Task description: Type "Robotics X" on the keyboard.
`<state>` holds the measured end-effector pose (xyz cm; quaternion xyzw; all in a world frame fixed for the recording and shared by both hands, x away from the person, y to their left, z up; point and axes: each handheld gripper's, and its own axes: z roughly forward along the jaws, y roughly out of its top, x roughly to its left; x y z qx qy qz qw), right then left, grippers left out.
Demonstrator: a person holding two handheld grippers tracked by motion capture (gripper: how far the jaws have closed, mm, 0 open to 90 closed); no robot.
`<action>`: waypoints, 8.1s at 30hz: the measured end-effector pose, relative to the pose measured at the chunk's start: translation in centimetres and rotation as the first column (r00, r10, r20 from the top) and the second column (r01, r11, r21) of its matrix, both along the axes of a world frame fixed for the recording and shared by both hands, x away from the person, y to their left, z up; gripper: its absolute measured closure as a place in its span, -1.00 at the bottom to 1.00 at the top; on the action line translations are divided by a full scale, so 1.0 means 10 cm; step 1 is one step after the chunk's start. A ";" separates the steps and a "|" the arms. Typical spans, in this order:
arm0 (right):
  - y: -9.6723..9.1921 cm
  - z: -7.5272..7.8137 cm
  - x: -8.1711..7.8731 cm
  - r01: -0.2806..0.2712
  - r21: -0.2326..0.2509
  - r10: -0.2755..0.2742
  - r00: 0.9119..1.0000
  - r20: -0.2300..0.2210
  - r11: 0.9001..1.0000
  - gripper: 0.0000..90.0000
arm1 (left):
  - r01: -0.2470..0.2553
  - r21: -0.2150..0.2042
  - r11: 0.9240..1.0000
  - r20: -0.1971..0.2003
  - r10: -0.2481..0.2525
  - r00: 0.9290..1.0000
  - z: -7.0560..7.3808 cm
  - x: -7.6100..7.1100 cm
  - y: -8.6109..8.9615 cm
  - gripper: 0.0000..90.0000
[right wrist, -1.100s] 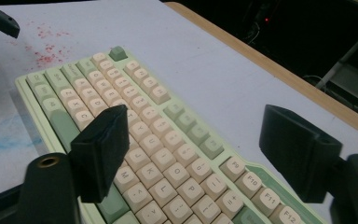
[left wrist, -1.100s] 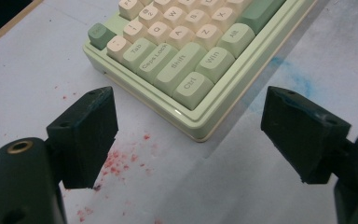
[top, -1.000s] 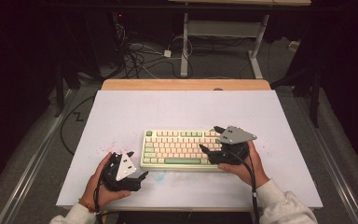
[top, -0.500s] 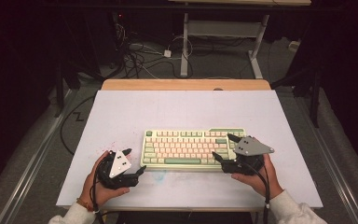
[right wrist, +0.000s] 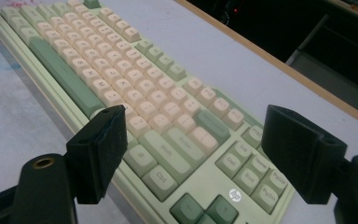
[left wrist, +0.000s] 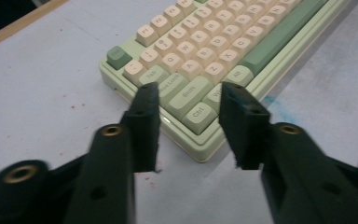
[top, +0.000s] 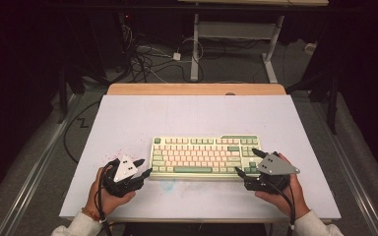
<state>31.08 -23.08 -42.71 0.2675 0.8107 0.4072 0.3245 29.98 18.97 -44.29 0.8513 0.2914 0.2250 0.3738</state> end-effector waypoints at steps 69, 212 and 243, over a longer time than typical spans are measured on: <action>-0.09 -0.17 -0.13 -0.018 -0.053 0.015 0.999 -0.041 0.998 -0.49 | 0.164 0.130 0.978 -0.155 -0.143 0.978 -0.07 0.67 -0.98 0.93; -0.06 -0.17 -0.13 -0.041 -0.083 0.037 0.998 -0.052 0.996 -0.49 | 0.123 0.124 0.985 -0.068 -0.115 0.991 0.15 0.56 -0.72 0.86; -0.05 -0.17 -0.14 -0.048 -0.085 0.043 0.997 -0.059 0.995 -0.49 | 0.219 0.164 0.962 -0.101 -0.204 0.974 0.06 0.39 -0.94 0.83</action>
